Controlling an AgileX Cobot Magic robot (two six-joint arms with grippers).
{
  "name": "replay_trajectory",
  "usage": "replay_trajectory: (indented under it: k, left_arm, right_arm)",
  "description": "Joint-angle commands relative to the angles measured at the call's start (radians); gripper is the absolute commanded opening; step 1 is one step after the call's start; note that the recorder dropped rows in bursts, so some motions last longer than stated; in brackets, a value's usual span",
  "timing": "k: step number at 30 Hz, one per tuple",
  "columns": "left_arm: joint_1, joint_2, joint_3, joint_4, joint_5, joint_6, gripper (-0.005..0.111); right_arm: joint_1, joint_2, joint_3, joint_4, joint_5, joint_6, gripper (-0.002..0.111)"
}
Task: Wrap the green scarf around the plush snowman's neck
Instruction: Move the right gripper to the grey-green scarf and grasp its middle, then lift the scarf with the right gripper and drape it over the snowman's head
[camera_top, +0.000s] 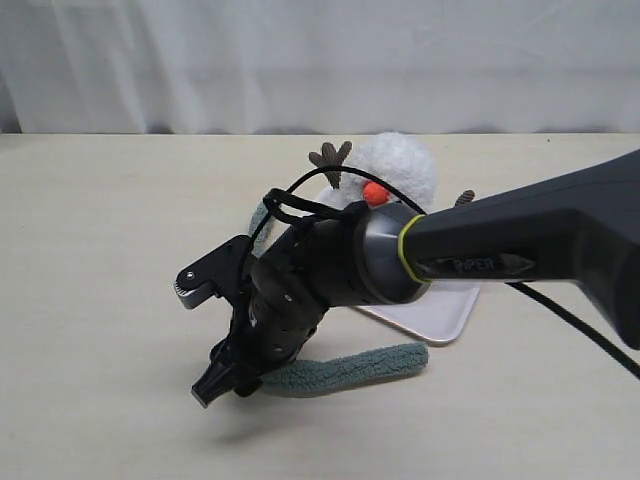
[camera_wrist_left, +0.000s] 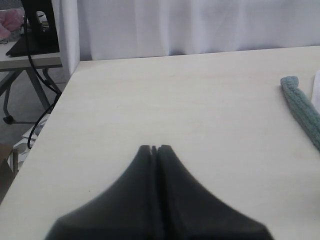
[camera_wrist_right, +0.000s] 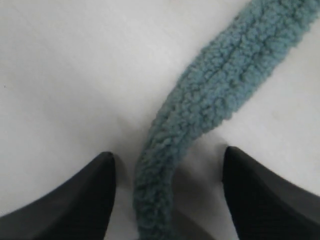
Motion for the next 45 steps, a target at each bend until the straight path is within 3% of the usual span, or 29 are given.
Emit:
replay_trajectory:
  k: [1,8,16,25,31,37,45]
  left_arm:
    - [0.001,0.000,0.002,-0.001,-0.008,-0.001,0.000]
    - [0.001,0.000,0.002,-0.001,-0.008,-0.001,0.000]
    - [0.001,0.000,0.002,-0.001,-0.008,-0.001,0.000]
    - [0.001,0.000,0.002,-0.001,-0.008,-0.001,0.000]
    - [0.001,0.000,0.002,-0.001,-0.010,-0.001,0.000]
    - [0.001,0.000,0.002,-0.001,-0.010,-0.001,0.000]
    - [0.001,0.000,0.002,-0.001,-0.010,-0.001,0.000]
  right_arm:
    - [-0.010,0.022,0.001,-0.033,-0.033,0.002,0.048]
    - [-0.010,0.022,0.001,-0.033,-0.067,0.053,0.044]
    - [-0.010,0.018,0.001,-0.093,0.023,0.051,0.004]
    - [0.004,-0.145,0.001,-0.171,0.141,0.049,0.004]
    - [0.083,-0.417,0.001,-0.307,0.296,0.047,0.004]
    - [0.085,-0.579,0.001,-0.406,0.461,0.022,0.004]
    - [0.082,-0.622,0.001,-0.629,0.558,0.058,0.004]
